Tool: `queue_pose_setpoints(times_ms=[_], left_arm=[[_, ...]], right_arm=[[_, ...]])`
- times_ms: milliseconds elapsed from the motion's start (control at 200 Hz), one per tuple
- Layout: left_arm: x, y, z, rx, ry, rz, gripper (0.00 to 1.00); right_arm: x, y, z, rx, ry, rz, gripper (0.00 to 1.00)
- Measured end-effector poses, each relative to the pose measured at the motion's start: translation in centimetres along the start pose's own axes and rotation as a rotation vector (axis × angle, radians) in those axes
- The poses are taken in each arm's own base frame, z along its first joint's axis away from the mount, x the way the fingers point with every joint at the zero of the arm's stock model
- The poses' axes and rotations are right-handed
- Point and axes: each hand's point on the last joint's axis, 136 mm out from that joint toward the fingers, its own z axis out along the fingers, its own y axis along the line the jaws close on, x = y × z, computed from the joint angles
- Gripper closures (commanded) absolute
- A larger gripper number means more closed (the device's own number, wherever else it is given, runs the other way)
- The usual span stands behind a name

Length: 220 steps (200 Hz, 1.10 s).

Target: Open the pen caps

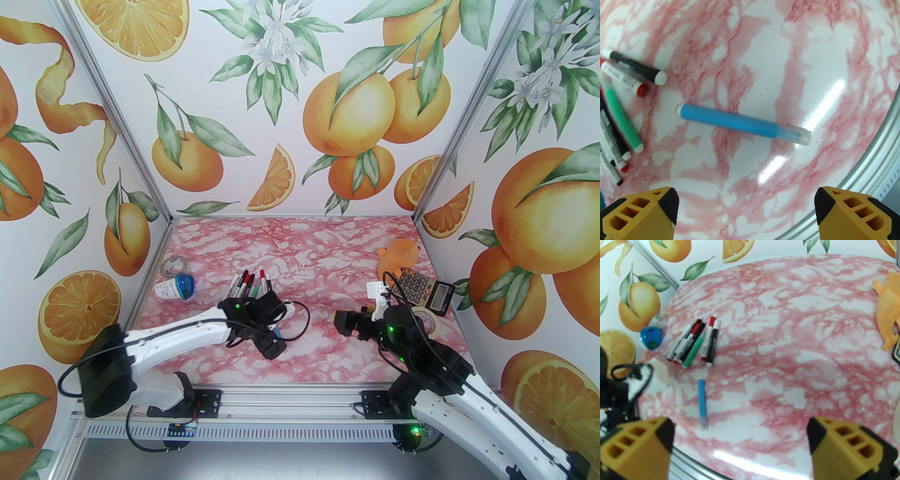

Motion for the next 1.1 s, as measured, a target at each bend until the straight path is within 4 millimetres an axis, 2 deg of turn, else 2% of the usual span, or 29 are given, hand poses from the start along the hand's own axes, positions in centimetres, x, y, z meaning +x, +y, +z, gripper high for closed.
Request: queue_pose_setpoints(times_ms=[115,270,365,665,956,1101], left_arm=[[-0.6,0.5,1.8,-0.034,0.095,0.066,0.00],[1.1,1.3,4.3,-0.084,0.236,0.139,0.00],[1.5,1.6,4.3,-0.098,0.259,0.163,0.00],[-0.7,1.9,3.5,-0.113,0.206,0.205,0.00],[-0.9,1.7,4.5,-0.096,0.231,0.257,0.00],[-2.0,1.4,4.5,-0.083,0.211,0.267,0.00]], right_arm=[[-0.1,0.1,-0.1,-0.006,-0.009,0.001,0.00],[0.1,0.0,0.1,-0.005,-0.005,0.000,0.00],[0.5,-0.1,0.3,-0.008,0.006,0.000,0.00],[1.5,-0.5,0.9,-0.004,0.025,-0.002,0.00],[1.4,-0.5,0.7,-0.008,0.017,-0.002,0.00],[1.4,-0.5,0.7,-0.008,0.016,-0.006,0.00]])
